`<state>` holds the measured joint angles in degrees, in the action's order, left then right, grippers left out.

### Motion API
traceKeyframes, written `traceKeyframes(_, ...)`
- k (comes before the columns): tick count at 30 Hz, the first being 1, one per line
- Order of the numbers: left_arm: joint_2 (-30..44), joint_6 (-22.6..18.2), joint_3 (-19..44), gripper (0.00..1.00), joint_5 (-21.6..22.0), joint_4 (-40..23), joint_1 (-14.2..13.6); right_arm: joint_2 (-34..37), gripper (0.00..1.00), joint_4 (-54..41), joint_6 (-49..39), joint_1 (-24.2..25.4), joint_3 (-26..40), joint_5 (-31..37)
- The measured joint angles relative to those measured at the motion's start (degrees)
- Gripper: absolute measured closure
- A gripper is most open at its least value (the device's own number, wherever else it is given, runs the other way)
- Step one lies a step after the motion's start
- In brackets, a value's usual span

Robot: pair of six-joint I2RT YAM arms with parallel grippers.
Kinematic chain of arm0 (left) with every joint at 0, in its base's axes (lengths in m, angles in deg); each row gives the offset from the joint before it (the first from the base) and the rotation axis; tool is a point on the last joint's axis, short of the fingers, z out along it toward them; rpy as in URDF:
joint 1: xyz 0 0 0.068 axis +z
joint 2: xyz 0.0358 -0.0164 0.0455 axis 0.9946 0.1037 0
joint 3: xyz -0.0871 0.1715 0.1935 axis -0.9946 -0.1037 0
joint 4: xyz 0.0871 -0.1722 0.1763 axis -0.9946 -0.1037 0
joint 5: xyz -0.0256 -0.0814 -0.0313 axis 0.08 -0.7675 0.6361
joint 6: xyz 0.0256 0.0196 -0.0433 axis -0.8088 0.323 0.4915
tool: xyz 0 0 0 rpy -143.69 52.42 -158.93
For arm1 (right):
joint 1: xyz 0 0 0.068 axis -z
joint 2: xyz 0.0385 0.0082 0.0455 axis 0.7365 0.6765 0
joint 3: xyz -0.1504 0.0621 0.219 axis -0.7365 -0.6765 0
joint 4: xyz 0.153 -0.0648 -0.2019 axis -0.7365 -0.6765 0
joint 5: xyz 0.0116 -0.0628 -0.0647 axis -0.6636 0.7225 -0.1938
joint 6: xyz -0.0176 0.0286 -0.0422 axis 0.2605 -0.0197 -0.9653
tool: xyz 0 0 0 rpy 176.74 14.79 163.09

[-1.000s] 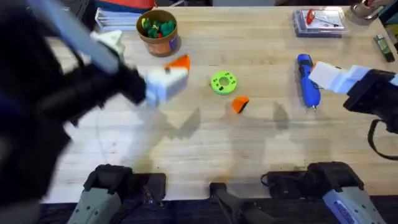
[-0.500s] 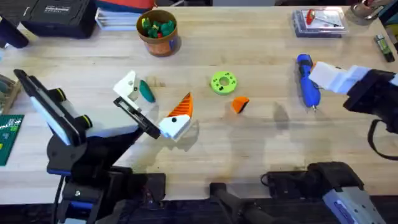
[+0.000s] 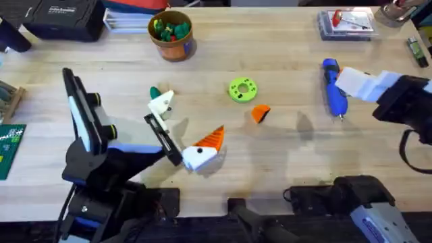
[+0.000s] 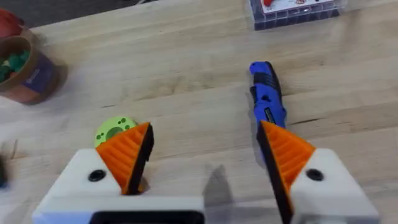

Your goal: Pick up the gripper from the table and insert it into the empty holder that is missing its gripper. Then pick up a screw, insert it into the mounting hole, and use the screwdriver to tighten it. Finally, clean up the table by picking up the vegetable and placing it into the bucket.

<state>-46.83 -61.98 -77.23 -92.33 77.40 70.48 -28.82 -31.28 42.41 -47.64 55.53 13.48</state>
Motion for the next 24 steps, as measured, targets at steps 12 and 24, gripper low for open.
traceKeyframes(12, 0.02, 0.00, 0.00, 0.015, -1.20, -0.12, -0.67, 0.00, 0.007, 0.00, 0.00, 0.00, 0.00, 0.00)
traceKeyframes(24, 0.02, 0.01, 0.00, 0.015, -1.66, -0.14, -0.67, -0.01, 0.007, 0.02, 0.00, 0.00, 0.00, 0.00)
